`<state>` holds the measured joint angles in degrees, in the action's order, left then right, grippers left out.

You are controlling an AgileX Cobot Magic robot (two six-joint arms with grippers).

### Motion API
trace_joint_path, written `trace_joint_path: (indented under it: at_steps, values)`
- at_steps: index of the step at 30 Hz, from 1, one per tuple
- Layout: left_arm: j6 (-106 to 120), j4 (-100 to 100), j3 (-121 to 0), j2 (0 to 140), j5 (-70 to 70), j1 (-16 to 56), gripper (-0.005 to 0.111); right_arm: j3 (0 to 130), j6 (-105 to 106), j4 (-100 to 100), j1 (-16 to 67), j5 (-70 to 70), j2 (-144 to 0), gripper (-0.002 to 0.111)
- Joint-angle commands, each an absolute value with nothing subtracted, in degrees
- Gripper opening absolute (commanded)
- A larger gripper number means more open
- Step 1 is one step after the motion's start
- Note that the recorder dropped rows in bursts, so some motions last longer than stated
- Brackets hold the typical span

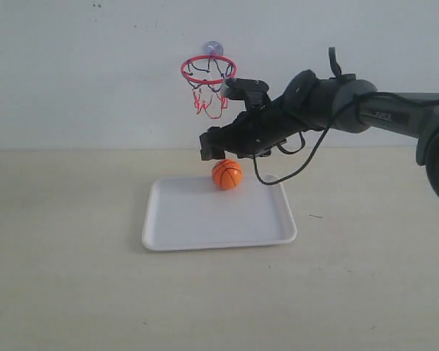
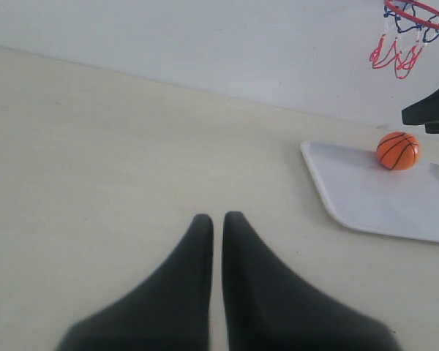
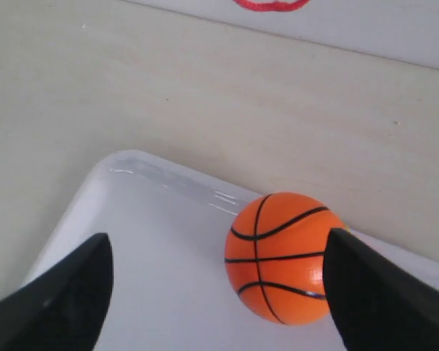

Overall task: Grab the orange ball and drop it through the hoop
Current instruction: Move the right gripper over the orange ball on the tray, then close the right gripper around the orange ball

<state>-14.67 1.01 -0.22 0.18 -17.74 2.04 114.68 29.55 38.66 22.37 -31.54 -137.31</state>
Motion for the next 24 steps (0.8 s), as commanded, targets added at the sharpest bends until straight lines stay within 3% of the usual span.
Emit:
trace_joint_path:
  at_steps: [1, 24]
  values:
    - [-14.99, 1.09, 0.00, 0.00, -17.53, 1.86, 0.004, 115.54, 28.86, 37.81, 22.47, -28.87, -138.13, 0.074]
    - [-14.99, 1.09, 0.00, 0.00, -17.53, 1.86, 0.004, 115.54, 29.23, 36.14, 24.01, -24.57, -143.13, 0.074]
